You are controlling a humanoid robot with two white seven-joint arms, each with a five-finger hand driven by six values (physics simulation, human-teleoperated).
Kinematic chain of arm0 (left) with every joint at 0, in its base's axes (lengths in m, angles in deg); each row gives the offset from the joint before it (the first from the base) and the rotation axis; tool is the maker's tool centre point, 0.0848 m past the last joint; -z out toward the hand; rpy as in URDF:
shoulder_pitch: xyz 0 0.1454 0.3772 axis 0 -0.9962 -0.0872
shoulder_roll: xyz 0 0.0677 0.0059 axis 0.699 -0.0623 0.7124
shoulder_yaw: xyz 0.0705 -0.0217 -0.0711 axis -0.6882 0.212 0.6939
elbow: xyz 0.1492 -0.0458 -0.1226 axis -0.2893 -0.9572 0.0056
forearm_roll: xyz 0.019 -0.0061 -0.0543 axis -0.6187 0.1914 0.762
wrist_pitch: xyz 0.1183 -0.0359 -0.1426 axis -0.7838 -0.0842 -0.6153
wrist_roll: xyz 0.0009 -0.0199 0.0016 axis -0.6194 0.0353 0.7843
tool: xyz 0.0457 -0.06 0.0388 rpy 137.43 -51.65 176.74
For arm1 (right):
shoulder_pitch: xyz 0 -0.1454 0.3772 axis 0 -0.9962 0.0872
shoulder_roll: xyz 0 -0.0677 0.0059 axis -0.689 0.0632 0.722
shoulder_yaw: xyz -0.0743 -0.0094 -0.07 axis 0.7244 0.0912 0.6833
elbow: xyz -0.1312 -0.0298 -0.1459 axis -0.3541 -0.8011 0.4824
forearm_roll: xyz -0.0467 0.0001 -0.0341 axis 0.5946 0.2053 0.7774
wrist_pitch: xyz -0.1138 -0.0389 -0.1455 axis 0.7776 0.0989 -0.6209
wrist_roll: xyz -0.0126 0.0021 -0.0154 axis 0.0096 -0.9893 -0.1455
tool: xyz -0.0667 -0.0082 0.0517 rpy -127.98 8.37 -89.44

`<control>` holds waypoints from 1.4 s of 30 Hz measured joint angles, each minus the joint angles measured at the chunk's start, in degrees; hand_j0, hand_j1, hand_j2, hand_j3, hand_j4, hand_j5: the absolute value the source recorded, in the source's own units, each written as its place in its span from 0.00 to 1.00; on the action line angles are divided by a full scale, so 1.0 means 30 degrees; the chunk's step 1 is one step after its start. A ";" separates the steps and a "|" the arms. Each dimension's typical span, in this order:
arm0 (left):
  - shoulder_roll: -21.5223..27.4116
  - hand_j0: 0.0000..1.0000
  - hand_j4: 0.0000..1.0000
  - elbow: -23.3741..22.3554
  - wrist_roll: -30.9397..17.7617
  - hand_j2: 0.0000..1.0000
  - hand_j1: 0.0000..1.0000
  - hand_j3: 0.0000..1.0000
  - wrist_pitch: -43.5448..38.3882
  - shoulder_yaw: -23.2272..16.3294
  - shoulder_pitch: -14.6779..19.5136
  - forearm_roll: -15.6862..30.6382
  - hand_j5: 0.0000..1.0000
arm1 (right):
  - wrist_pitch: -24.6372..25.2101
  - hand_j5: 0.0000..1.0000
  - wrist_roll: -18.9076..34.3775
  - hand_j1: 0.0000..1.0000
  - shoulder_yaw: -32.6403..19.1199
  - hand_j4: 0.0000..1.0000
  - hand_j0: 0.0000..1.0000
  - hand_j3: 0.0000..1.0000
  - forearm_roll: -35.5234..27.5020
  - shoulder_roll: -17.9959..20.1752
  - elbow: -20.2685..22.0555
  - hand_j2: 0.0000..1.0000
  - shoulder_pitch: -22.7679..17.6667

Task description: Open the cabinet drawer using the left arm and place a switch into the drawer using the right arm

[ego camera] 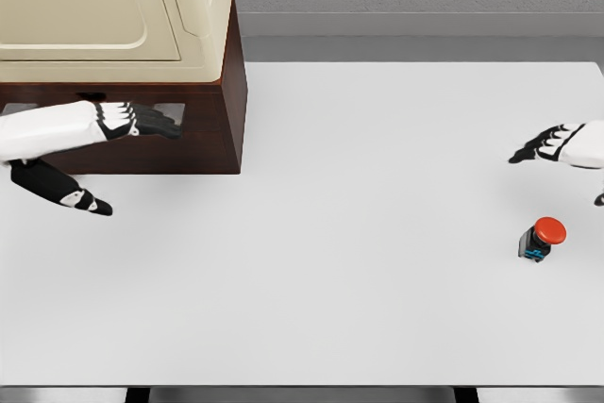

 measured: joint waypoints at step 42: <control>0.0139 1.00 1.00 -0.0069 -0.1434 1.00 1.00 1.00 -0.7200 0.0194 0.0822 -0.1447 1.00 | 0.0014 0.86 -0.1240 0.86 0.0130 0.86 0.86 0.86 -0.0207 0.0173 0.1312 0.86 -0.3604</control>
